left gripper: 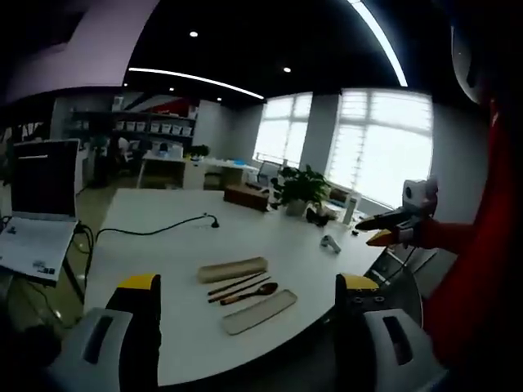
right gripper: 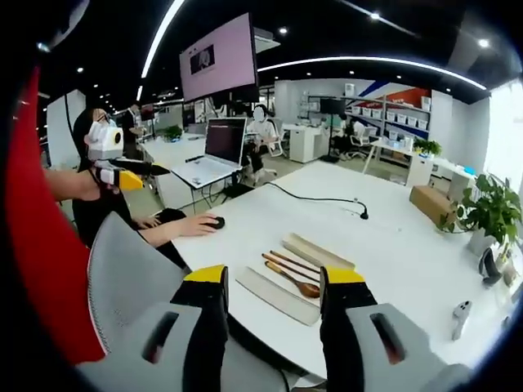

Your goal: Arrange the utensils inside the cutlery case until each visible utensil rests in its matching compartment.

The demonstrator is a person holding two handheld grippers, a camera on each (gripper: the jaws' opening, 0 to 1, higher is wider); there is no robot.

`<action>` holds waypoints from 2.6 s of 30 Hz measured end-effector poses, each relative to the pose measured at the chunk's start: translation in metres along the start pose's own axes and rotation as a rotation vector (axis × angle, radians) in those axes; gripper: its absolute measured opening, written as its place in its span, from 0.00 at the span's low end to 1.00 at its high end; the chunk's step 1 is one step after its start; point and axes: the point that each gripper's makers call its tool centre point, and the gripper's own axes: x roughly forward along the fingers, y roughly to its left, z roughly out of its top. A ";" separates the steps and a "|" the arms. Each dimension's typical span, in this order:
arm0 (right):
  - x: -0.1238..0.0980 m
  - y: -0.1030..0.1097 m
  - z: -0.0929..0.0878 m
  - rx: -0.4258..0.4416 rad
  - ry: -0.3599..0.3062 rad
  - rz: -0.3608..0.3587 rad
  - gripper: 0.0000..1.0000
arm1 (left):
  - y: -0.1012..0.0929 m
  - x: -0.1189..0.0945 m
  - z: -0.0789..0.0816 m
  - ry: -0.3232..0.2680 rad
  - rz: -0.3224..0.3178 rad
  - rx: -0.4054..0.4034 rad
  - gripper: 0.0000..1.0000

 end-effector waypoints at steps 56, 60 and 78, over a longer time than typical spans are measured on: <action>0.030 -0.001 0.016 -0.140 0.106 0.076 0.47 | 0.006 -0.009 -0.019 0.043 0.024 0.013 0.87; 0.034 -0.006 0.015 -0.132 0.116 0.090 0.49 | 0.011 -0.010 -0.020 0.054 0.038 0.024 0.87; 0.062 -0.016 0.023 -0.167 0.160 0.100 0.53 | 0.009 -0.009 -0.020 0.072 0.040 0.015 0.86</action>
